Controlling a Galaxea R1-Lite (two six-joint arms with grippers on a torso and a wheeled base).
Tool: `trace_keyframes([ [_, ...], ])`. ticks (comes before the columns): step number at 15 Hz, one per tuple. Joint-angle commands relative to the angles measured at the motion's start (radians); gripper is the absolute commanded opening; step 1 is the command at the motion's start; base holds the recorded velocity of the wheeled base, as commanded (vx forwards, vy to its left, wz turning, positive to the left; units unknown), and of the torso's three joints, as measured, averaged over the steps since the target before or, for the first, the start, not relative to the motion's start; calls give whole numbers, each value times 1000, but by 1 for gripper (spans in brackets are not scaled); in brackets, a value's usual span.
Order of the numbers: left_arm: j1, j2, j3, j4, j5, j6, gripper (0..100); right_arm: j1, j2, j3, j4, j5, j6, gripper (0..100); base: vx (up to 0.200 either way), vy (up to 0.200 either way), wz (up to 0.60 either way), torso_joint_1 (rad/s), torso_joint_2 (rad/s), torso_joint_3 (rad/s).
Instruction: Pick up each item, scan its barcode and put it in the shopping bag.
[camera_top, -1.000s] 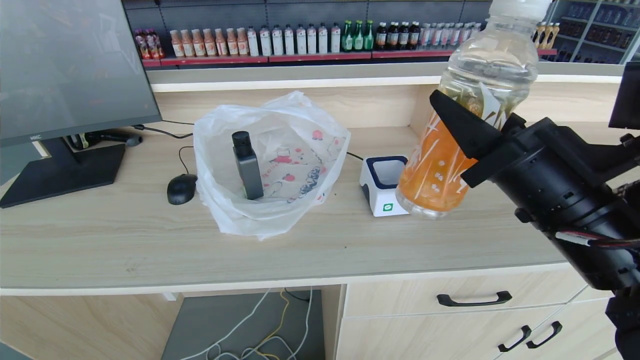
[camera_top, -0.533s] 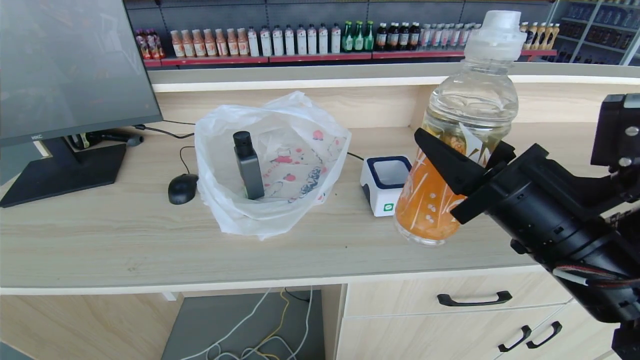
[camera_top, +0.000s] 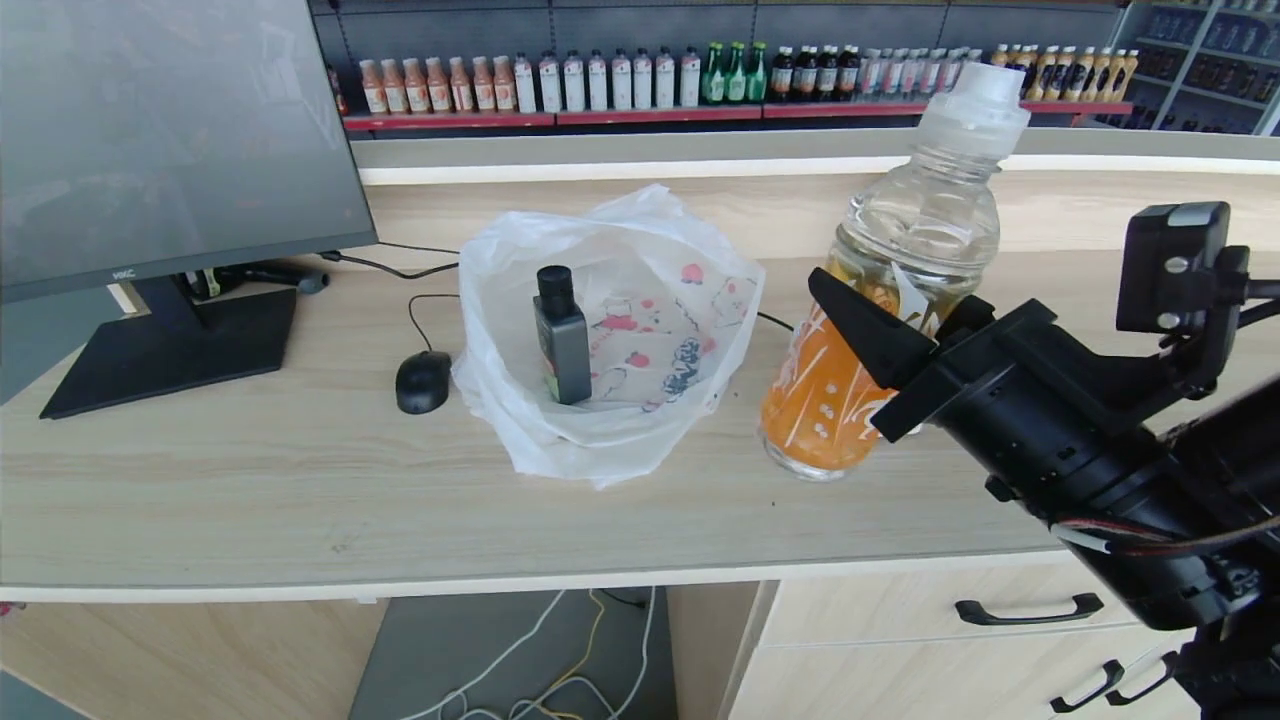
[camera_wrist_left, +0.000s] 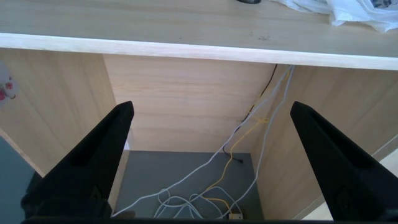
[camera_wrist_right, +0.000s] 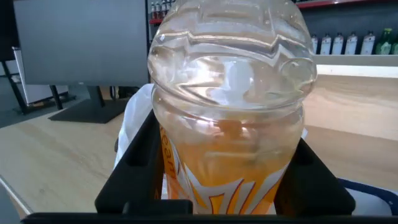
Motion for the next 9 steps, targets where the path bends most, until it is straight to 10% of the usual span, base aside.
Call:
trace_keyframes([
  [1,0,0,0,0,0,-2,100,-5,7,0,0,0,0,0,0,200,0,-7,7,2],
  [9,-1,0,0,0,0,3,100,-38,36,-46,0,0,0,0,0,150,0,1,1,2],
])
